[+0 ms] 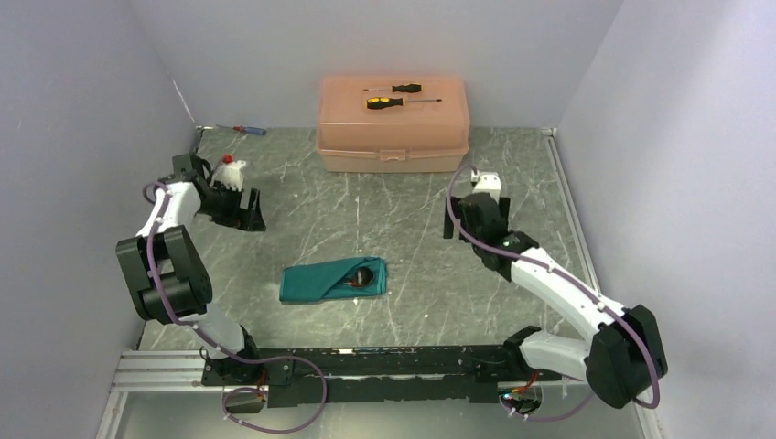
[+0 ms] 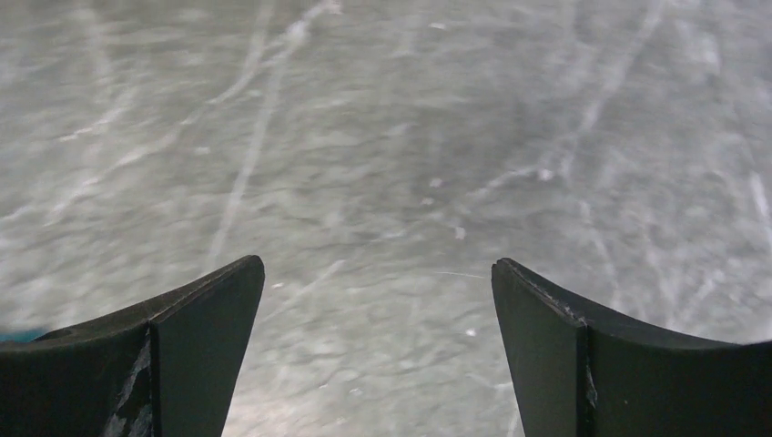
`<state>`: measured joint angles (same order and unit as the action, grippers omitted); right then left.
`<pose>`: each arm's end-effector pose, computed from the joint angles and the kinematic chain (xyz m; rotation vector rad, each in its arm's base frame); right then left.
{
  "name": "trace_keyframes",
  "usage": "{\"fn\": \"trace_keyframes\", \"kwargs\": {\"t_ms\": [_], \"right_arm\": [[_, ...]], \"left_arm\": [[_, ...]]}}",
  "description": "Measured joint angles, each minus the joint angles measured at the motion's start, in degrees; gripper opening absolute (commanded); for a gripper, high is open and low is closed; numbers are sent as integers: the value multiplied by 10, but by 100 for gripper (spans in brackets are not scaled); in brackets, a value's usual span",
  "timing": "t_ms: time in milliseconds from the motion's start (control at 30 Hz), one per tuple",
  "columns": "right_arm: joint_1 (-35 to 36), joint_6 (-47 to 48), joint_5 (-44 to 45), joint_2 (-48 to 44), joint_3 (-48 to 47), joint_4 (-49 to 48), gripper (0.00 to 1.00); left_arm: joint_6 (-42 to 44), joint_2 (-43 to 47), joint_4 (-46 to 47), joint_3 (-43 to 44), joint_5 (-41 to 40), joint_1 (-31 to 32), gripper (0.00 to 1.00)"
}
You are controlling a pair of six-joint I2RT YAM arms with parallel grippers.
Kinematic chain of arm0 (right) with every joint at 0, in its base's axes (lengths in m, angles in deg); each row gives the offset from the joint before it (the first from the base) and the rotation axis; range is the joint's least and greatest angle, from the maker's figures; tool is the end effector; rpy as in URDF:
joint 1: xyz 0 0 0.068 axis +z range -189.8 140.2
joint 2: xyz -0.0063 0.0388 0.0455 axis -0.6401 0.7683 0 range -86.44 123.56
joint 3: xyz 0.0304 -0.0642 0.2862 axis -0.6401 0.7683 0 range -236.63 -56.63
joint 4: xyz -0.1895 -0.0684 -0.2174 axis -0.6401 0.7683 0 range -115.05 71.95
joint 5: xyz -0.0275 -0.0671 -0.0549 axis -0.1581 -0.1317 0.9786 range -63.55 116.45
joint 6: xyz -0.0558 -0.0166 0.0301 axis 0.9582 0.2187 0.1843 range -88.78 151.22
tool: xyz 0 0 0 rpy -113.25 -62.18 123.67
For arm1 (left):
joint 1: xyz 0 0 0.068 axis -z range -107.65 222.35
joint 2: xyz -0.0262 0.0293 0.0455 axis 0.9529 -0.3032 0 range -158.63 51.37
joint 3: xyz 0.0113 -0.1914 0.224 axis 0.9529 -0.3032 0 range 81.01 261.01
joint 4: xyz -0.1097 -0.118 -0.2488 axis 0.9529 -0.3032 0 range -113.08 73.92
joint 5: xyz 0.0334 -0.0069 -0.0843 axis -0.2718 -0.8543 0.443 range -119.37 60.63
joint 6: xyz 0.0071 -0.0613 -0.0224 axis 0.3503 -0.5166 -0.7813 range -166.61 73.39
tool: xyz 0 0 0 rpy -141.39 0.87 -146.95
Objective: Fold the napkin into a case and place the utensils inside
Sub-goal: Reset both arms
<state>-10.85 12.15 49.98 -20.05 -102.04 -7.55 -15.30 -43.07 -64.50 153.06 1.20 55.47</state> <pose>0.2594 0.1198 0.2559 0.0304 2.1778 0.0128 0.3567 0.0807 0.2356 0.4433 2.5503 -0.4665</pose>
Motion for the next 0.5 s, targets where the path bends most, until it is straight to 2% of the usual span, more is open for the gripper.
{"fn": "trace_keyframes", "kwargs": {"t_ms": [100, 267, 500], "right_arm": [[-20, 8, 70, -24, 85, -83, 100], [-155, -8, 146, -28, 199, -213, 100], [-225, 38, 157, -18, 297, -445, 100]], "left_arm": [[-54, 3, 89, -85, 20, -2, 94], [-134, 19, 220, -196, 24, 5, 94], [-226, 24, 438, -266, 23, 5, 94]]}}
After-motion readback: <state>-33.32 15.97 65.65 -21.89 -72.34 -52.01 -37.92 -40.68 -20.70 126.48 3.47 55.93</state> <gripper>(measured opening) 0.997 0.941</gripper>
